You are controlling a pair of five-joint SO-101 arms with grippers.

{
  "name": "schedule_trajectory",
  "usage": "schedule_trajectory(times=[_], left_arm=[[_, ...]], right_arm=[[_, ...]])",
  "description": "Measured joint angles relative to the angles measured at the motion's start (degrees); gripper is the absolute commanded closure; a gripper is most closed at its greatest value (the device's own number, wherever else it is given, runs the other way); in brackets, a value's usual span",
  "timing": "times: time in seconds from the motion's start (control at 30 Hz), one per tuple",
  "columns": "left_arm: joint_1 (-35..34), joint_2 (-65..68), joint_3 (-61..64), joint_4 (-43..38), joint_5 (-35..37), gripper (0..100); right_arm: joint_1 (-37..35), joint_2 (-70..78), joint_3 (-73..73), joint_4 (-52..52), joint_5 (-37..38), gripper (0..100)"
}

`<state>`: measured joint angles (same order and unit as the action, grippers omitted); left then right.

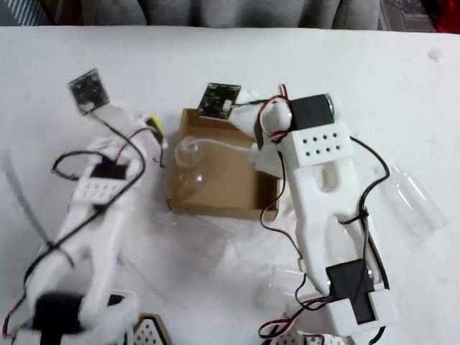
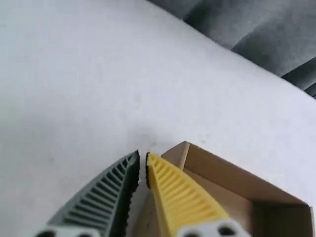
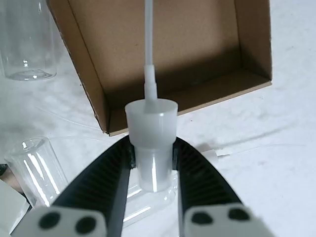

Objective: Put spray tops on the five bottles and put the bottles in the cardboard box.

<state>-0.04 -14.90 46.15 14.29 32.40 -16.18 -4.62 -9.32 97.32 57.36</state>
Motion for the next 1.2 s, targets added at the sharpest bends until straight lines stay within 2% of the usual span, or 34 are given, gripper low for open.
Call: schedule_trajectory(times=[0.17, 0.57, 0.73, 0.9, 1.2], left_arm=[[0.3, 5.2, -2.1, -2.9, 0.4, 97], [0.4, 5.4, -2.5, -8.0, 3.3, 97], [0.4, 5.4, -2.1, -8.0, 3.4, 97], [0.4, 5.4, -2.1, -8.0, 3.4, 97], [0.4, 5.4, -2.1, -8.0, 3.4, 97]], right_arm=[[0.0, 0.0, 0.0, 0.0, 0.0, 96.8], [-3.4, 0.0, 0.0, 0.1, -0.2, 96.2], [-3.5, 0.2, 0.0, 0.1, -0.3, 89.1], [-3.7, 0.4, 0.0, 0.1, -0.2, 99.0], [-7.6, 0.4, 0.0, 0.1, 0.1, 98.1]])
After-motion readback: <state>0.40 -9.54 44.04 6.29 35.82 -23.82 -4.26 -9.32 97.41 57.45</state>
